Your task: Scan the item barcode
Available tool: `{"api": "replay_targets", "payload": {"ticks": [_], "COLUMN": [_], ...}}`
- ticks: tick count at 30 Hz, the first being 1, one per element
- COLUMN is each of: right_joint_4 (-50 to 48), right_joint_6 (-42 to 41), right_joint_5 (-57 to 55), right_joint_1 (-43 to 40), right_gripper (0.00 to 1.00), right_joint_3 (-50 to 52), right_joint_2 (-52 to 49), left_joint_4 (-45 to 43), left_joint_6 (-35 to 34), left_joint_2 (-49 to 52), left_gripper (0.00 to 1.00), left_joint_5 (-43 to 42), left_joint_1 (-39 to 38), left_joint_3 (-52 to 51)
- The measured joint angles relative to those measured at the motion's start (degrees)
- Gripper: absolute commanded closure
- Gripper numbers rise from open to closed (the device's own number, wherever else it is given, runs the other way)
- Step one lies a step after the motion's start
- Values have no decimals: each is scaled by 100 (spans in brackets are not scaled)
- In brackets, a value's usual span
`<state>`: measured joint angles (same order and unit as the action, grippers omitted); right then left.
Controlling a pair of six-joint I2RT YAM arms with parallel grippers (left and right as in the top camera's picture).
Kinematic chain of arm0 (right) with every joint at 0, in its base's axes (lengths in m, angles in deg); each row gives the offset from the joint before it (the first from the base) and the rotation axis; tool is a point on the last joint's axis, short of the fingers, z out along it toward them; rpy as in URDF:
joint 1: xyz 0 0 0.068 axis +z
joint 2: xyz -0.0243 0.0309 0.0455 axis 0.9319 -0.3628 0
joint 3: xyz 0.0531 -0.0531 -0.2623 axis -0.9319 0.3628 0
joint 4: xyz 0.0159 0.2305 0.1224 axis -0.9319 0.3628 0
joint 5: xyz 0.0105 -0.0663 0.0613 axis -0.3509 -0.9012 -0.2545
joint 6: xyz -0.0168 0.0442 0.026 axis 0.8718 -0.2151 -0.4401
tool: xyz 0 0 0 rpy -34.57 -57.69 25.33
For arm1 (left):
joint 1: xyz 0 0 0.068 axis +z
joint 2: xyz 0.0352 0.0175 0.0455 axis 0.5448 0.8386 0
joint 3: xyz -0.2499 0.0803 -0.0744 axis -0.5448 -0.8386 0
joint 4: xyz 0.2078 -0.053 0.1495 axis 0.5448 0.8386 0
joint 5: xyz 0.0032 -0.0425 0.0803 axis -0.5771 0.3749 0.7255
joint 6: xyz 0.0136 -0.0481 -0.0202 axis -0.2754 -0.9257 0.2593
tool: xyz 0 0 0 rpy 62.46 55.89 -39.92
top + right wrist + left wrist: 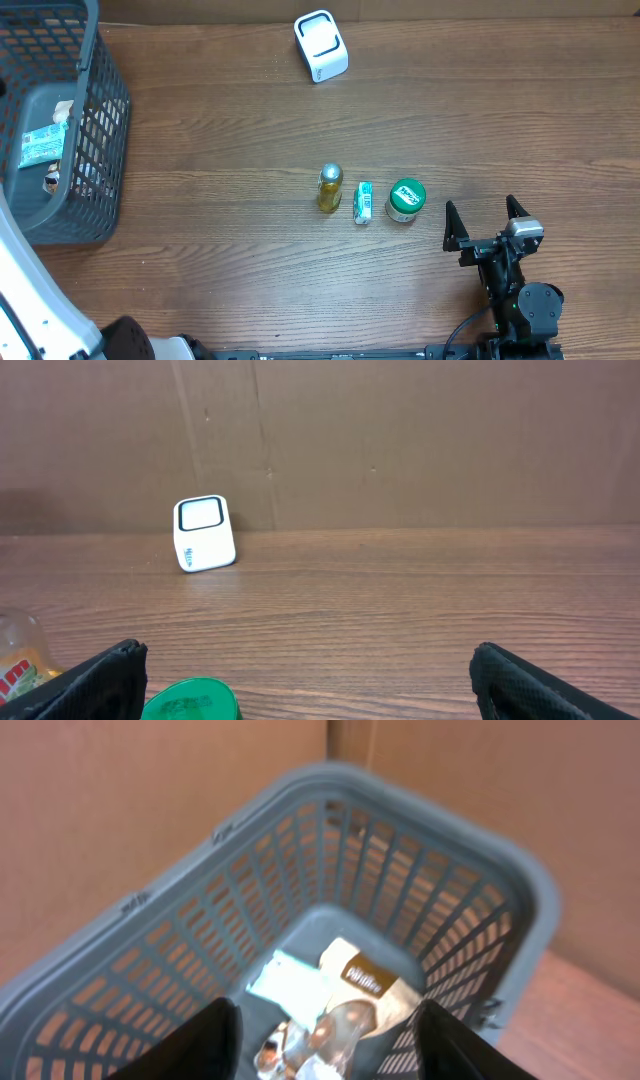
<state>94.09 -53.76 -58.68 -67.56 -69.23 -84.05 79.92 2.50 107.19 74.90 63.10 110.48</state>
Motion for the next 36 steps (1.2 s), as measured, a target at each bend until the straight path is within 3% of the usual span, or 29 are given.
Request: {"api": "replay_targets", "payload": {"ticks": [7, 18, 24, 34, 36], "right_joint_4": [0, 0, -2, 0, 0], "right_joint_6": [0, 2, 0, 2, 2], "right_joint_5": [0, 2, 0, 2, 0], "right_joint_1": [-2, -2, -2, -2, -2], "right_gripper": [0, 0, 0, 0, 0], "right_joint_3": [0, 0, 0, 0, 0], "right_joint_2": [0, 0, 0, 0, 0], "left_joint_4": [109, -507, -1139, -1495, -1438], "left_joint_6": [-236, -1622, -2511, -2955, -2964], "left_joint_2": [953, 2675, 3578, 4057, 4061], "left_gripper": [0, 0, 0, 0, 5], "left_joint_5": [149, 155, -299, -621, -621], "left_joint_1": [33, 273, 291, 297, 295], "left_joint_3": [-313, -382, -387, -387, -387]}}
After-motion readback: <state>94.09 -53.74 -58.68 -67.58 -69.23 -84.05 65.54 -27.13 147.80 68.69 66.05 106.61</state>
